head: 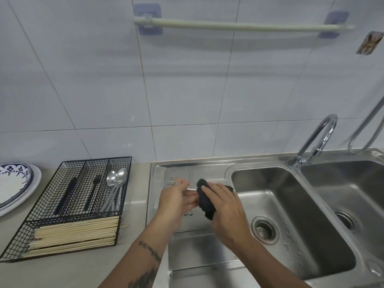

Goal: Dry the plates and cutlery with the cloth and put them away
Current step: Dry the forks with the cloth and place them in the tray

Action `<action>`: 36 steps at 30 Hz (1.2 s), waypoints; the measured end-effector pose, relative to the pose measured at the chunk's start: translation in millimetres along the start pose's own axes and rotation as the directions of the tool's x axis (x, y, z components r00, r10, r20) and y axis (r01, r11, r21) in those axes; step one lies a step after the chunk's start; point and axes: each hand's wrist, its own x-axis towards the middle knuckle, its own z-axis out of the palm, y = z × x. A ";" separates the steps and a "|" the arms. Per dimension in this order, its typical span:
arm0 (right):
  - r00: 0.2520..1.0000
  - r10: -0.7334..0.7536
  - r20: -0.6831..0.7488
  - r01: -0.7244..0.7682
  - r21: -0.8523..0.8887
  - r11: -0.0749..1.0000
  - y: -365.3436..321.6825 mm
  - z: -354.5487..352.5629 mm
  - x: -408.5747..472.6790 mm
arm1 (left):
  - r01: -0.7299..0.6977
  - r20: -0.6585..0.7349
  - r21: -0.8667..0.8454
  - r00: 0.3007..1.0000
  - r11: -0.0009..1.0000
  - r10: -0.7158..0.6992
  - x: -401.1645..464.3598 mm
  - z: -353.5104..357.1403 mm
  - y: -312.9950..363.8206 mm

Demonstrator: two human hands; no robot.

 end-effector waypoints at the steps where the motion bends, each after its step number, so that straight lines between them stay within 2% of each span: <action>1: 1.000 0.022 -0.011 -0.021 0.040 0.999 5.3 -1.4 -0.7 | 0.029 0.049 -0.027 0.998 0.999 -0.028 -0.9 -3.6 -0.9; 4: 0.995 0.075 -0.071 -0.062 0.177 0.982 12.6 -2.3 -3.0 | 0.055 0.229 -0.005 0.972 0.998 -0.052 -4.3 -11.9 -1.9; 7: 0.988 0.126 -0.092 -0.093 0.302 0.949 13.3 -2.1 -0.8 | -0.036 0.311 0.097 0.951 0.995 0.004 -7.7 -15.7 -0.3; 10: 0.987 0.147 -0.058 -0.120 0.329 0.937 12.2 -8.8 5.6 | -0.180 0.267 0.182 0.955 0.967 0.128 -8.4 -14.0 2.3; 14: 0.995 0.093 0.033 -0.098 0.217 0.971 12.0 -17.1 17.1 | -0.244 0.192 0.107 0.956 0.964 0.221 -7.1 -13.4 3.4; 17: 0.997 0.073 -0.028 -0.070 0.093 0.993 10.6 -18.6 17.5 | -0.290 0.108 0.115 0.955 0.950 0.278 -3.2 -15.4 1.8; 20: 0.990 -0.037 -0.136 0.038 0.003 0.999 -0.9 -14.6 13.9 | -0.224 -0.015 0.024 0.974 0.974 0.224 -0.5 -9.3 -2.4; 23: 0.983 -0.159 -0.093 0.153 -0.070 0.986 -15.4 -0.5 5.7 | -0.175 -0.039 -0.096 0.984 0.980 0.172 -0.1 -2.8 -2.3; 25: 0.988 -0.146 -0.045 0.140 -0.104 0.985 -11.2 5.5 1.0 | -0.144 -0.046 -0.135 0.989 0.980 0.139 0.9 -3.6 0.6; 28: 0.999 -0.032 0.014 0.033 -0.079 0.996 0.2 2.0 -1.5 | -0.089 -0.037 -0.139 0.996 0.986 0.085 0.9 -10.9 3.5; 33: 0.983 -0.178 -0.038 0.176 -0.062 0.982 -22.4 3.7 1.4 | -0.078 -0.025 -0.053 0.997 0.995 0.077 1.9 -12.2 -0.5; 36: 0.990 -0.141 0.023 0.143 -0.134 0.981 -20.2 2.2 6.5 | -0.075 -0.059 -0.117 0.996 0.990 0.068 5.8 -17.6 -2.1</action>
